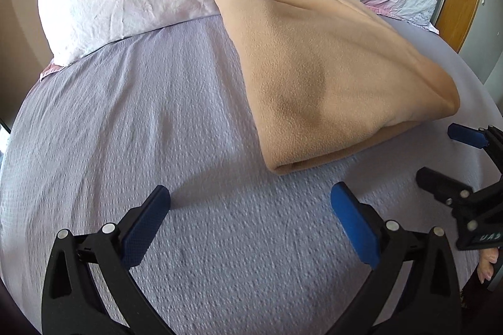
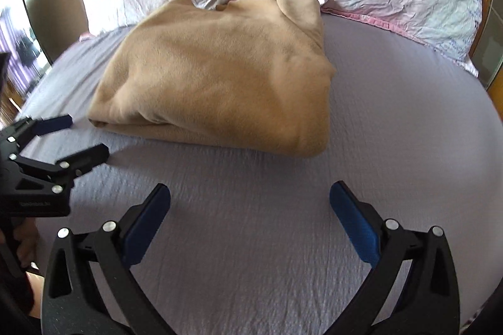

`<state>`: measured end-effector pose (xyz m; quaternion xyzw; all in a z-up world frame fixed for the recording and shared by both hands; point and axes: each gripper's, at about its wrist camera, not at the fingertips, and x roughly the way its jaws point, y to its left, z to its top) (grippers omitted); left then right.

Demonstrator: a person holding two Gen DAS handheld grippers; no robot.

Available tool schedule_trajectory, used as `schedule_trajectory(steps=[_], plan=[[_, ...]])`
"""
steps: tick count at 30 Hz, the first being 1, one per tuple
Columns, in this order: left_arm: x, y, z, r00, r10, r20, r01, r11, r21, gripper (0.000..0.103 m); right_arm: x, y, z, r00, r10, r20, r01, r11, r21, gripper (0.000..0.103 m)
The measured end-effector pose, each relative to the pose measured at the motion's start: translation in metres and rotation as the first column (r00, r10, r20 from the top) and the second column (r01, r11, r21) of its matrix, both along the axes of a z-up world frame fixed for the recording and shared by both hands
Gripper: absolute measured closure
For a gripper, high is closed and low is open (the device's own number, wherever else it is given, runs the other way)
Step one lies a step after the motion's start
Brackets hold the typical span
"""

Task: Fold small clothes

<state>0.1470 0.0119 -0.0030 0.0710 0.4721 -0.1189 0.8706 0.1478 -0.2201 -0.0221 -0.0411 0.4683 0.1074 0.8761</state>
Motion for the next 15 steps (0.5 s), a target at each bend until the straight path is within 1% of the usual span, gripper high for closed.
schedule_trajectory(steps=[1,15], plan=[[0.0002,0.0001,0.0002,1.000,-0.001,0.000,0.001,1.000,0.000,0.001,-0.0005,0.0024,-0.0003,1.000,-0.001,0.004,0.001,1.000,-0.015,0.002],[0.0001,0.0000,0.0000,1.000,-0.001,0.000,0.001,1.000,0.000,0.001,-0.0002,0.0011,-0.0018,1.000,-0.003,0.005,0.003,1.000,-0.010,0.002]])
